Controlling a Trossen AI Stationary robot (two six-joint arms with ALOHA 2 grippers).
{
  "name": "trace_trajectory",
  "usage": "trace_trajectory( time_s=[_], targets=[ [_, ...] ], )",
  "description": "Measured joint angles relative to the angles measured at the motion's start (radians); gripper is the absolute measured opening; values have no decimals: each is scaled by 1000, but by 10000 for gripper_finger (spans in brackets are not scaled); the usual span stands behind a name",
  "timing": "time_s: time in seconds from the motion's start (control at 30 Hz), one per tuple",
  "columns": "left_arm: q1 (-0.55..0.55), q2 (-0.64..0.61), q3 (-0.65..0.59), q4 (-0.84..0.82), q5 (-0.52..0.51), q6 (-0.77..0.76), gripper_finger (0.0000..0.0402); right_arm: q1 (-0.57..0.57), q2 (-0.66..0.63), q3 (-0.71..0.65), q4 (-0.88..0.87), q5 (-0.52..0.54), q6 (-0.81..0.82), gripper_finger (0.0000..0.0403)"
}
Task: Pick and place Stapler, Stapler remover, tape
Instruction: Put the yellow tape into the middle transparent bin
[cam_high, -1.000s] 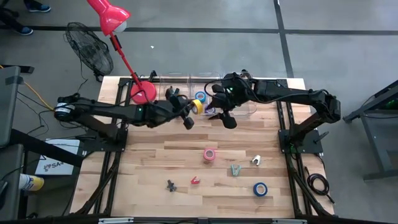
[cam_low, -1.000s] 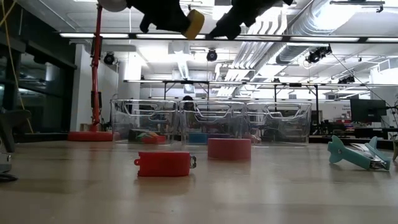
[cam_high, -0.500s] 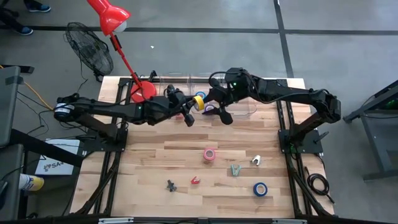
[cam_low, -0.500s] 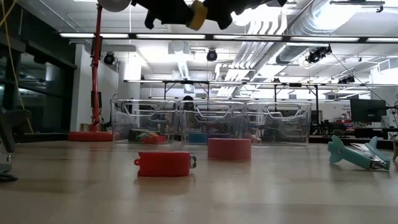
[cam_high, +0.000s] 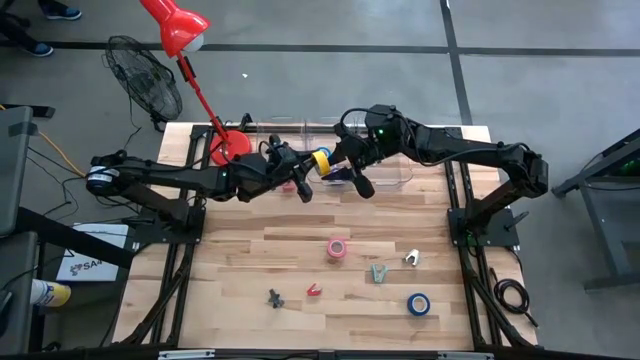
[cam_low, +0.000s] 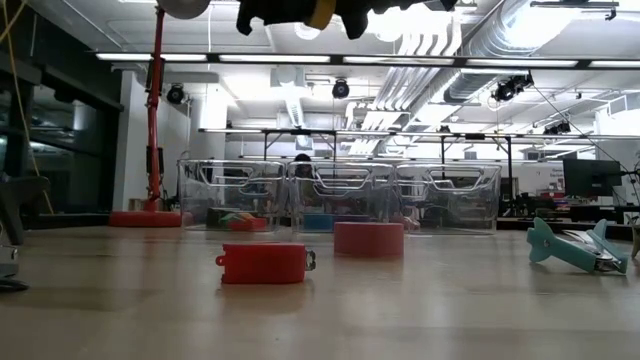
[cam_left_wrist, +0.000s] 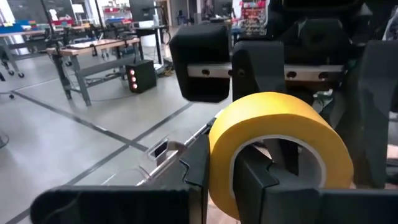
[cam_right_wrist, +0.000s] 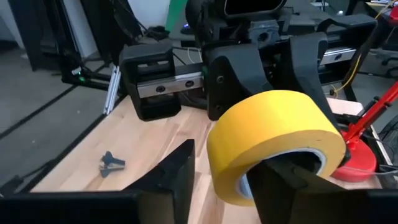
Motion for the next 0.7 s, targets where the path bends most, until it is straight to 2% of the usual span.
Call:
trace_trajectory(
  time_s=[0.3,0.37,0.7],
  targets=[
    [0,1,0,5,41,0,43,0,0,0,-5,-17,28,36],
    [0,2,0,5,44,0,52,0,0,0,-12,-17,28,32],
    [2,3,0,2,61,-4,157,-2,0,2,-40,-2,39,32]
  ],
)
